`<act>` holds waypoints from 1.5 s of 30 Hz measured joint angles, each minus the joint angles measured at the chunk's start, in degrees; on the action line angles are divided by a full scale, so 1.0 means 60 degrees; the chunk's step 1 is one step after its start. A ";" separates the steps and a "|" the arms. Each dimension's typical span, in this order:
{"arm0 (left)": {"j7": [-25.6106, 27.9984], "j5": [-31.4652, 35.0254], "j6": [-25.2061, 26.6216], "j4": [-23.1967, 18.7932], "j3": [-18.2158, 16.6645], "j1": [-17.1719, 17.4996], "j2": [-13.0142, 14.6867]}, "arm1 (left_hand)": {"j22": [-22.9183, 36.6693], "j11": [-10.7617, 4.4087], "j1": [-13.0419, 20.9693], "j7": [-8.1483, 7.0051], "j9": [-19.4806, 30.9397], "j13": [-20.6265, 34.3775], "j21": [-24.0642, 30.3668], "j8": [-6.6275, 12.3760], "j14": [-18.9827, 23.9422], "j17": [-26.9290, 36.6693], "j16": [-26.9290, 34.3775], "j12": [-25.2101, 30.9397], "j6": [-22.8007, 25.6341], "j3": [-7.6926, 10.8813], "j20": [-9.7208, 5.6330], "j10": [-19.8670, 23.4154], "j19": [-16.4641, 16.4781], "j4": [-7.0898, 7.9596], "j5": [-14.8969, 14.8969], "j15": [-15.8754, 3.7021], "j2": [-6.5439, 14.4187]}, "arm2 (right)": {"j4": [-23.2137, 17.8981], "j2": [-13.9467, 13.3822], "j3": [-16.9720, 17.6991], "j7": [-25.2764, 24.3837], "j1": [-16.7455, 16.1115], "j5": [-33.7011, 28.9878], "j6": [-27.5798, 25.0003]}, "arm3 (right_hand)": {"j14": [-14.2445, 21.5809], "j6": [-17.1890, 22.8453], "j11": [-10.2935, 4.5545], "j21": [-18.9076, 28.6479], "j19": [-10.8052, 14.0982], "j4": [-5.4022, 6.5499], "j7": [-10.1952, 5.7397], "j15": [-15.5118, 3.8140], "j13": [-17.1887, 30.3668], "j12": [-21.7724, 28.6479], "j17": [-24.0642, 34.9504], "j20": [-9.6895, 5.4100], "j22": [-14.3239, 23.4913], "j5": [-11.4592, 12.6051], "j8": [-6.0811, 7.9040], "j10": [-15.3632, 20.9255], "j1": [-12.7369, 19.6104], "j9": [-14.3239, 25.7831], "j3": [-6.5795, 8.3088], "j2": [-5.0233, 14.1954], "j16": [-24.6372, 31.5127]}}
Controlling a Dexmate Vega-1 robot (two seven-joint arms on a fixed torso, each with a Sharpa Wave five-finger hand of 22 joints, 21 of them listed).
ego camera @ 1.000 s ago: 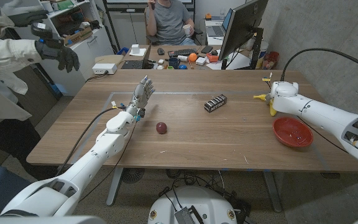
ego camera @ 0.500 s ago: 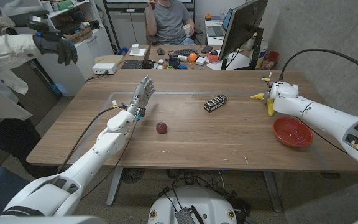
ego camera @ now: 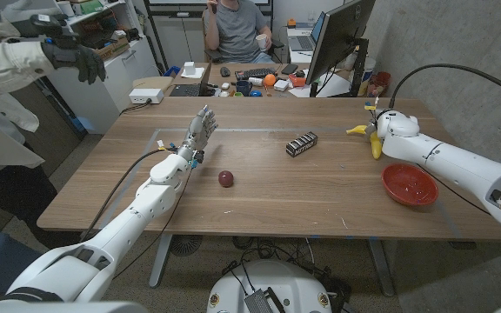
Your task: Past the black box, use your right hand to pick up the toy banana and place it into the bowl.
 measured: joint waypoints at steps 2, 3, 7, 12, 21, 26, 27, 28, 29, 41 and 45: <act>-0.0012 -0.0007 -0.0003 0.0000 -0.0001 0.0007 0.0001 | 0.0000 0.0000 0.0000 0.0000 0.0000 0.0000 0.0000 0.0000 0.0000 0.0000 0.0000 0.0000 0.0000 0.0000 0.0000 0.0000 0.0000 0.0000 0.0000 0.0000 0.0000 | -0.0096 -0.0030 0.0027 -0.0032 -0.0031 -0.0041 -0.0015 | 0.0000 0.0000 0.0000 0.0054 0.0000 0.0000 0.0000 0.0000 0.0032 0.0010 0.0038 0.0000 0.0002 0.0000 0.0034 0.0000 0.0000 0.0026 0.0000 0.0000 0.0000; -0.0012 -0.0007 -0.0003 0.0000 -0.0003 0.0010 0.0001 | 0.0000 0.0000 0.0000 0.0000 0.0000 0.0000 0.0000 0.0000 0.0000 0.0000 0.0000 0.0000 0.0000 0.0000 0.0000 0.0000 0.0000 0.0000 0.0000 0.0000 0.0000 | -0.0104 -0.0031 0.0030 -0.0042 -0.0032 -0.0054 -0.0018 | 0.0000 0.0000 0.0000 0.0056 0.0000 0.0000 0.0000 0.0000 0.0062 0.0010 0.0064 0.0000 0.0003 -0.0001 0.0057 0.0000 0.0000 0.0027 0.0000 0.0000 0.0000; -0.0025 -0.0023 -0.0013 0.0004 -0.0012 0.0023 0.0003 | 0.0000 0.0000 0.0000 0.0000 0.0000 0.0000 0.0000 0.0000 0.0000 0.0000 0.0000 0.0000 0.0000 0.0000 0.0000 0.0000 0.0000 0.0000 0.0000 0.0000 0.0000 | -0.0302 -0.0083 0.0093 -0.0097 -0.0080 -0.0128 -0.0027 | -0.0001 -0.0002 0.0002 0.0057 0.0000 0.0000 -0.0002 -0.0001 0.0116 0.0092 0.0122 0.0001 0.0013 -0.0005 0.0103 -0.0002 0.0001 0.0074 -0.0001 -0.0001 0.0000; -0.0043 -0.0054 -0.0039 0.0009 -0.0030 0.0040 0.0006 | 0.0000 -0.0001 0.0000 0.0000 0.0000 0.0000 0.0000 0.0000 0.0000 0.0000 0.0000 0.0000 0.0000 0.0000 0.0000 0.0000 0.0000 0.0000 0.0000 0.0000 0.0000 | -0.0533 -0.0150 0.0181 -0.0175 -0.0132 -0.0233 -0.0035 | -0.0001 -0.0003 0.0004 0.0130 -0.0001 0.0001 -0.0003 -0.0001 0.0202 0.0141 0.0231 0.0001 0.0016 -0.0016 0.0108 -0.0005 0.0014 0.0118 -0.0001 -0.0014 0.0000; -0.0062 -0.0071 -0.0078 0.0010 -0.0054 0.0087 0.0011 | 0.0000 -0.0001 0.0000 0.0000 0.0000 0.0000 0.0000 0.0000 0.0000 0.0000 0.0000 0.0000 0.0000 0.0000 0.0000 0.0000 0.0000 0.0000 0.0000 0.0000 0.0000 | -0.1018 -0.0287 0.0324 -0.0303 -0.0226 -0.0492 -0.0036 | -0.0002 0.0028 0.0006 0.0131 -0.0001 0.0039 -0.0036 -0.0002 0.0318 0.0178 0.0351 0.0002 0.0012 0.0022 0.0176 -0.0008 0.0038 0.0205 -0.0039 -0.0037 -0.0012; -0.0069 -0.0081 -0.0084 0.0006 -0.0062 0.0107 0.0017 | 0.0000 -0.0001 0.0000 0.0000 0.0000 0.0000 0.0000 0.0000 0.0000 0.0000 0.0000 0.0000 0.0000 0.0000 0.0000 0.0000 0.0000 0.0000 0.0000 0.0000 0.0000 | -0.1236 -0.0378 0.0422 -0.0453 -0.0329 -0.0635 0.0042 | -0.0002 0.0027 0.0020 0.0206 -0.0041 0.0039 -0.0036 -0.0002 0.0343 0.0177 0.0399 -0.0037 0.0003 0.0022 0.0176 -0.0023 0.0038 0.0215 -0.0039 -0.0038 -0.0018; -0.0079 -0.0086 -0.0088 0.0000 -0.0062 0.0113 0.0018 | 0.0000 -0.0001 0.0000 0.0000 0.0000 0.0000 0.0000 0.0000 0.0000 0.0000 0.0000 0.0000 0.0000 0.0000 0.0000 0.0000 0.0000 0.0000 0.0000 0.0000 0.0000 | -0.1236 -0.0378 0.0422 -0.0477 -0.0329 -0.0656 0.0061 | -0.0002 0.0027 0.0020 0.0222 -0.0061 0.0039 -0.0036 -0.0002 0.0345 0.0181 0.0417 -0.0052 0.0003 0.0022 0.0178 -0.0023 0.0038 0.0230 -0.0039 -0.0038 -0.0019; -0.0079 -0.0086 -0.0088 -0.0005 -0.0062 0.0115 0.0019 | 0.0000 -0.0001 0.0000 0.0000 0.0000 0.0000 0.0000 0.0000 0.0000 0.0000 0.0000 0.0000 0.0000 0.0000 0.0000 0.0000 0.0000 0.0000 0.0000 0.0000 0.0000 | -0.1236 -0.0378 0.0422 -0.0507 -0.0329 -0.0696 0.0084 | -0.0002 0.0027 0.0021 0.0223 -0.0094 0.0039 -0.0036 -0.0002 0.0345 0.0222 0.0423 -0.0040 0.0005 0.0022 0.0211 -0.0024 0.0073 0.0243 -0.0039 -0.0073 -0.0019; -0.0087 -0.0095 -0.0093 -0.0009 -0.0063 0.0118 0.0019 | 0.0000 -0.0001 0.0000 0.0000 0.0000 0.0000 0.0000 0.0000 0.0000 0.0000 0.0000 0.0000 0.0000 0.0000 0.0000 0.0000 0.0000 0.0000 0.0000 0.0000 0.0000 | -0.1364 -0.0436 0.0488 -0.0533 -0.0398 -0.0729 0.0093 | -0.0023 0.0027 0.0022 0.0240 -0.0127 0.0040 -0.0037 -0.0022 0.0345 0.0251 0.0443 -0.0052 0.0008 0.0021 0.0242 -0.0025 0.0072 0.0252 -0.0039 -0.0072 -0.0021; -0.0122 -0.0101 -0.0115 -0.0025 -0.0064 0.0125 0.0020 | 0.0000 -0.0001 0.0000 0.0000 0.0000 0.0000 0.0000 0.0000 0.0000 0.0000 0.0000 0.0000 0.0000 0.0000 0.0000 -0.0001 0.0000 0.0000 0.0000 0.0000 0.0000 | -0.1880 -0.0753 0.0715 -0.0639 -0.0671 -0.1105 0.0322 | -0.0057 -0.0009 0.0036 0.0259 -0.0280 0.0078 -0.0072 -0.0055 0.0345 0.0251 0.0598 0.0001 0.0013 0.0010 0.0289 -0.0041 0.0069 0.0337 -0.0078 -0.0069 -0.0084; -0.0162 -0.0101 -0.0122 -0.0017 -0.0043 0.0117 -0.0008 | 0.0000 -0.0001 0.0000 0.0000 0.0000 0.0000 0.0000 0.0000 0.0000 0.0000 0.0000 0.0000 0.0000 0.0000 0.0000 -0.0001 0.0000 0.0000 0.0000 0.0000 0.0000 | -0.2213 -0.1028 0.0868 -0.0689 -0.0884 -0.1238 0.0598 | -0.0057 -0.0009 0.0015 0.0260 -0.0299 0.0078 -0.0072 -0.0055 0.0344 0.0250 0.0626 -0.0018 0.0015 0.0008 0.0348 -0.0021 0.0056 0.0337 -0.0078 -0.0056 -0.0096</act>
